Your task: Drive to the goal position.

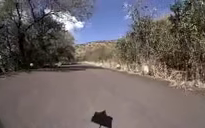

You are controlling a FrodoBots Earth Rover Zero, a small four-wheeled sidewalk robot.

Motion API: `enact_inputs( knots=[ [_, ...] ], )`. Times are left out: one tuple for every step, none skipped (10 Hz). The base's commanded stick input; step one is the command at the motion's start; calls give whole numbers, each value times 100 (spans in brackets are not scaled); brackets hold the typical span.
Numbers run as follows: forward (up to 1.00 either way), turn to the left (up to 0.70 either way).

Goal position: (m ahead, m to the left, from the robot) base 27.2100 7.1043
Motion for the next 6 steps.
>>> enact_inputs(
  knots=[
    [50,50],
    [50,50],
    [50,50],
    [50,50],
    [50,0],
    [50,0]
  ],
)
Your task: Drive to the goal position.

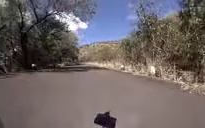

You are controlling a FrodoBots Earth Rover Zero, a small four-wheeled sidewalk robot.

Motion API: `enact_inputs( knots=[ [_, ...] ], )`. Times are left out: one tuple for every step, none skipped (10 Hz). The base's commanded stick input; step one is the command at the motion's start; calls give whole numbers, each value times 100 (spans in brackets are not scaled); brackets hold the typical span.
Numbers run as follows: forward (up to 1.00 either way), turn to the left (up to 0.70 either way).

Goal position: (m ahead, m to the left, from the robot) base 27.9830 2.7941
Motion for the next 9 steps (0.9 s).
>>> enact_inputs(
  knots=[
    [50,0],
    [50,0],
    [50,0],
    [50,0],
    [50,0],
    [50,0],
    [50,0],
    [50,0],
    [50,0]
  ],
)
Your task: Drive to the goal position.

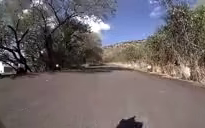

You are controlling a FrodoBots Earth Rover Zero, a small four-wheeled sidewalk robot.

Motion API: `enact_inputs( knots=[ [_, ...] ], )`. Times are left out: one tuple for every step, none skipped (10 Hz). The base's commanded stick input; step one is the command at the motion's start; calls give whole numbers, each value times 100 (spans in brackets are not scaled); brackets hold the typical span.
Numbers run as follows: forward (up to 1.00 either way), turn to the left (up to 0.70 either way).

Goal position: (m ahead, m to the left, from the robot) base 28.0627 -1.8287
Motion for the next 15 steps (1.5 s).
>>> enact_inputs(
  knots=[
    [50,0],
    [50,0],
    [50,0],
    [50,0],
    [50,0],
    [0,0],
    [0,0],
    [2,0],
    [14,0],
    [27,0],
    [39,0],
    [50,0],
    [50,0],
    [50,0],
    [50,0]
  ],
)
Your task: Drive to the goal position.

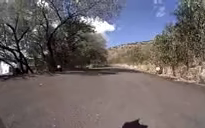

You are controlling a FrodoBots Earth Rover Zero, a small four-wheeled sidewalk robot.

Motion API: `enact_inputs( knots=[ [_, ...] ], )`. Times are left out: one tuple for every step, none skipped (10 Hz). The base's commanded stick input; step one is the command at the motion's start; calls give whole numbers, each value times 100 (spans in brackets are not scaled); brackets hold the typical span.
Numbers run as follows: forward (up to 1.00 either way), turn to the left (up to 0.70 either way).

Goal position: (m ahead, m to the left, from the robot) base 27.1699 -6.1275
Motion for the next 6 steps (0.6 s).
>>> enact_inputs(
  knots=[
    [50,0],
    [50,0],
    [50,0],
    [50,0],
    [50,0],
    [50,0]
  ],
)
